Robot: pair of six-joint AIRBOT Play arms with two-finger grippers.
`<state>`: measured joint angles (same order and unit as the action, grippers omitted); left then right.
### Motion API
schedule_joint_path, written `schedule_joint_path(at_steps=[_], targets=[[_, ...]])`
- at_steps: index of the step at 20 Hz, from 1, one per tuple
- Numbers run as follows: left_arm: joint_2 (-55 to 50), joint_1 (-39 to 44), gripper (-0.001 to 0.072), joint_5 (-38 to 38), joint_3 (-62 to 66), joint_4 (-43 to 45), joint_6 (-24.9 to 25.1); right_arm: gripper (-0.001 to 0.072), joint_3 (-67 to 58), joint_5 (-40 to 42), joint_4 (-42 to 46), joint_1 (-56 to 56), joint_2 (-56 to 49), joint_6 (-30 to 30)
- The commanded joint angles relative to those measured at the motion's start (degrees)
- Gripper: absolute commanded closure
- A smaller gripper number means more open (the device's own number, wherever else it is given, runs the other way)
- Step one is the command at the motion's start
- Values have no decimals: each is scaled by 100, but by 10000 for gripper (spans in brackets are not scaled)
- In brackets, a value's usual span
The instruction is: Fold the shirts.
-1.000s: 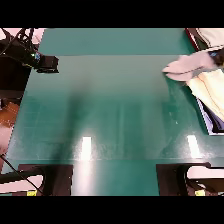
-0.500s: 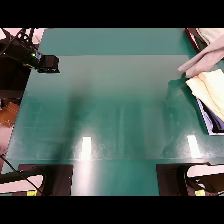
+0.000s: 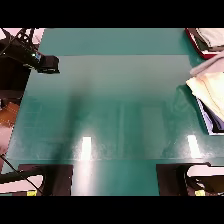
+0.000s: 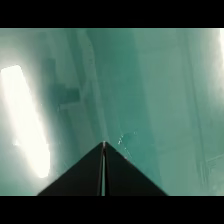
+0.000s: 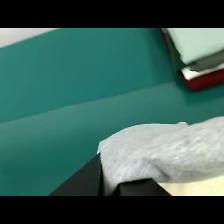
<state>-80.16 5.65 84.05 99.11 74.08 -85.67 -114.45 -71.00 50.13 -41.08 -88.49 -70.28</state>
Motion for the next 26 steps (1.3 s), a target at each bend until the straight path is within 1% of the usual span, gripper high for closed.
schedule_joint_path(at_steps=[1,3,4,6,8,9,10,11,15,18,19,21,22,24,26], targets=[[-2,-4,685,50,-9,7,63,693,-44,-459,710,-245,251,-428],[-2,-4,684,50,-9,7,63,693,-44,-822,748,-426,317,-619],[-2,-4,685,50,-9,7,63,692,-44,-1078,977,-527,332,-863],[-2,-4,684,50,-9,7,63,691,-35,-1676,1779,-643,326,-1456],[-2,-4,685,52,-9,7,70,685,140,-2131,2350,-772,334,-1683],[-2,-4,685,52,-9,7,74,657,273,-2315,2369,-855,334,-1685],[-2,-4,684,55,-9,7,96,511,437,-2487,2363,-973,337,-1685],[-2,-4,685,59,-9,4,136,438,612,-2638,2354,-1082,337,-1692],[-2,-4,685,59,-9,4,170,437,1335,-3176,2297,-1523,341,-1808],[-2,-4,685,59,-9,4,170,437,1504,-3314,2284,-1777,369,-1873],[-2,-4,684,50,-9,4,170,437,1504,-3239,2227,-1818,435,-1888],[-2,-4,685,11,-9,4,170,437,1504,-2813,1519,-1816,638,-1886],[-2,-4,684,-79,-7,4,168,439,1504,-2592,1032,-1753,761,-1884],[-2,-4,684,-232,-7,7,168,442,1504,-2288,293,-1460,1005,-1878],[0,-4,684,-212,-7,2,164,443,1504,-2111,-66,-1025,1252,-1878]])
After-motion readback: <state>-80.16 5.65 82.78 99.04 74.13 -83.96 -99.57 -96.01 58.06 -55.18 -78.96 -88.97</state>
